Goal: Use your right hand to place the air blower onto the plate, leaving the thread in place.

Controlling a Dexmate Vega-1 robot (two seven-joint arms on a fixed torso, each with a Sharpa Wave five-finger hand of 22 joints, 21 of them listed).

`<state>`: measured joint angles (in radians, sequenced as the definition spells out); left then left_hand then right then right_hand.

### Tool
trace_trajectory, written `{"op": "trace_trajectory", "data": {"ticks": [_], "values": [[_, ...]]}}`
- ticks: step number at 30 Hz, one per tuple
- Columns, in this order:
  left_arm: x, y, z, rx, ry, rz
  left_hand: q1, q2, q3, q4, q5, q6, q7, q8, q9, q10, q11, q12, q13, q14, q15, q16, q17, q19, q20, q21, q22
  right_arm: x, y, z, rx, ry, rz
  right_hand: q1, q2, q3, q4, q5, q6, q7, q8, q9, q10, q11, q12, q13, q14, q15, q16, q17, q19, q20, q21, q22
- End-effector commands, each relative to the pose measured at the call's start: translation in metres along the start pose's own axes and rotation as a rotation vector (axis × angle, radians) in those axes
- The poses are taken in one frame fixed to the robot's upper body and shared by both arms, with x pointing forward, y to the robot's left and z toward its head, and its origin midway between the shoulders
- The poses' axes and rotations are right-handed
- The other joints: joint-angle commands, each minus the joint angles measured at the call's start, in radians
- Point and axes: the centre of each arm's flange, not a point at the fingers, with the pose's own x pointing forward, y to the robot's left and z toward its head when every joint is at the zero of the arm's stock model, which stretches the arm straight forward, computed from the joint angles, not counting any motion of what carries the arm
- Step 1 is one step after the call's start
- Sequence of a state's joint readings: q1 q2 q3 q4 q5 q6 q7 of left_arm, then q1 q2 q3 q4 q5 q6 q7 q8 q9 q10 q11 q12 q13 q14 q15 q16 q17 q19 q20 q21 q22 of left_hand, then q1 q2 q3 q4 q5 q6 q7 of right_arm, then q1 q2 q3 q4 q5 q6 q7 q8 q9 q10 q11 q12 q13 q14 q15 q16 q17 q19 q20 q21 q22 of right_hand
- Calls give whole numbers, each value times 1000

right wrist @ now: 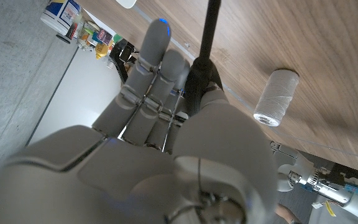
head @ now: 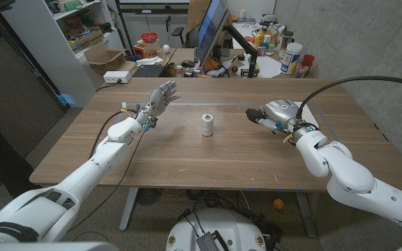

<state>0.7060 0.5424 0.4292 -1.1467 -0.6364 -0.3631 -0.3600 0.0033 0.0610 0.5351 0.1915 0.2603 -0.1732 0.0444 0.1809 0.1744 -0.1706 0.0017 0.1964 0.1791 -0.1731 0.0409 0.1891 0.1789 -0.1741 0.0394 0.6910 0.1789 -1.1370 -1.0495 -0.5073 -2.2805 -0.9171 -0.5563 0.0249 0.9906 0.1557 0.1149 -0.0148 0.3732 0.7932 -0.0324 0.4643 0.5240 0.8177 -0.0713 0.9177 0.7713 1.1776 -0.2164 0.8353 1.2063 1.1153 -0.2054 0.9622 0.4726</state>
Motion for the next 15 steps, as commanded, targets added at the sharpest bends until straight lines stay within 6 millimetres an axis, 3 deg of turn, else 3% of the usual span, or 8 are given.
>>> {"op": "trace_trajectory", "data": {"ticks": [1,15], "values": [[-6,-4,4,2,-14,-17,-2,120,0,1,3,-3,3,3,1,-29,5,3,4,-4,4,5,4,-47,6,-2,4,25,-7,-1,-51,11,0,12,0,1,6,-3,15,-5,9,3,9,-1,-1,2,9,-1,-9,5,-7,-11,12,-2],[-11,-13,10,1,-37,-63,-2,119,-1,1,3,-1,3,3,1,-26,8,3,3,-3,4,5,3,-44,7,-3,4,58,-8,-11,-53,38,37,18,3,0,13,-8,20,-8,12,2,21,-4,1,4,12,-1,-19,6,-9,-11,25,-11]]}}
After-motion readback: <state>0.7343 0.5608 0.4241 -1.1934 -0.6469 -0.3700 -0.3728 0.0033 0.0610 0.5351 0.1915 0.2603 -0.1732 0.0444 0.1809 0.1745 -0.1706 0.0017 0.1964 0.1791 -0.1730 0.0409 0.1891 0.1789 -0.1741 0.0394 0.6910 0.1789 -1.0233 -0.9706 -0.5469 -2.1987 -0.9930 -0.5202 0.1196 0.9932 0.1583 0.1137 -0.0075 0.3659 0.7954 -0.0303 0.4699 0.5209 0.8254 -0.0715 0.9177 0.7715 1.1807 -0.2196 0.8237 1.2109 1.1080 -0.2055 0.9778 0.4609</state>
